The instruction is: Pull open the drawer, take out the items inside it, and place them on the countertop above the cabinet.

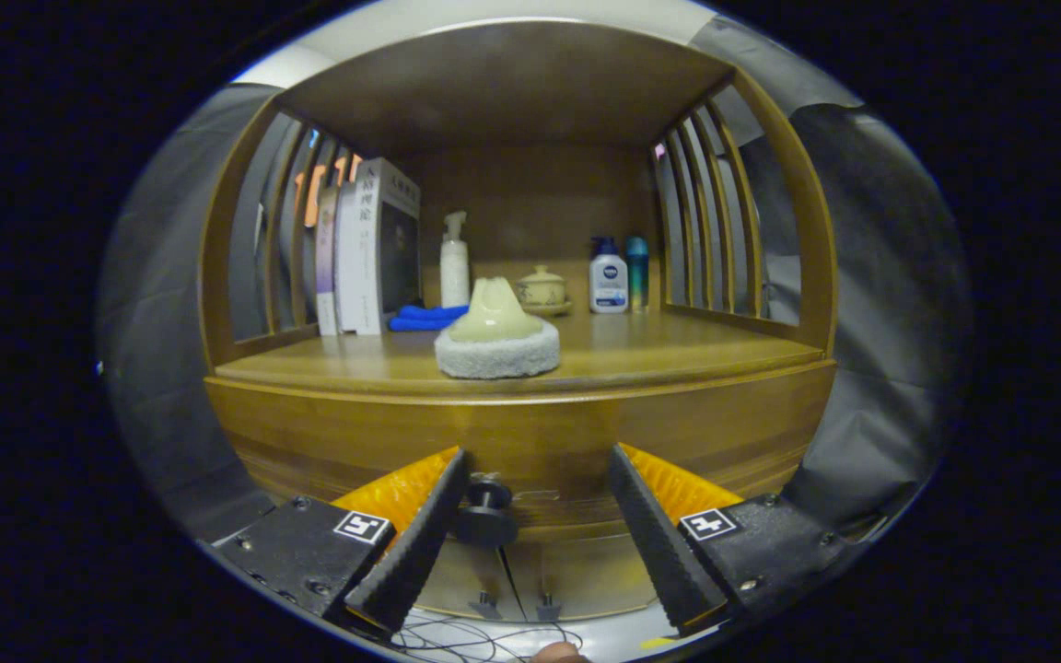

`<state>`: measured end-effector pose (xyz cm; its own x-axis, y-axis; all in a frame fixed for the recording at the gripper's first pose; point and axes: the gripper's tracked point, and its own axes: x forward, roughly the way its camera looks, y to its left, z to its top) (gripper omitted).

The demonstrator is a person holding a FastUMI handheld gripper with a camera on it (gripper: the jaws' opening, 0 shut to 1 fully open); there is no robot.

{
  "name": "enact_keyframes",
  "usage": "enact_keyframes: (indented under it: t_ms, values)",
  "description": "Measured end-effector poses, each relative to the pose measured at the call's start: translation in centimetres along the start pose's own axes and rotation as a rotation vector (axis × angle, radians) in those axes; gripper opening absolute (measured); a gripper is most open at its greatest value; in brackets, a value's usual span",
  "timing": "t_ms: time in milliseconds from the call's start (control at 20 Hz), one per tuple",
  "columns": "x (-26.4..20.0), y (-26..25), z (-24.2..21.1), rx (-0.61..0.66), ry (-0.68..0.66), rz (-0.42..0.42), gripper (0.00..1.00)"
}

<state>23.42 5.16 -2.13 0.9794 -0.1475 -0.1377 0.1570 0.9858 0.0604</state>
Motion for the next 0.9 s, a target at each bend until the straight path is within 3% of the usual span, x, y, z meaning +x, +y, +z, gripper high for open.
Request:
enact_keyframes:
  t_ms: [400,700,900]
  values:
    - [-11.6,-0.9,2.8,-0.002,-0.068,0.098,1.0]
    - [-19.2,-4.6,3.1,-0.048,-0.072,0.101,0.99]
    - [-21.9,-6.5,2.7,-0.054,-0.092,0.097,0.99]
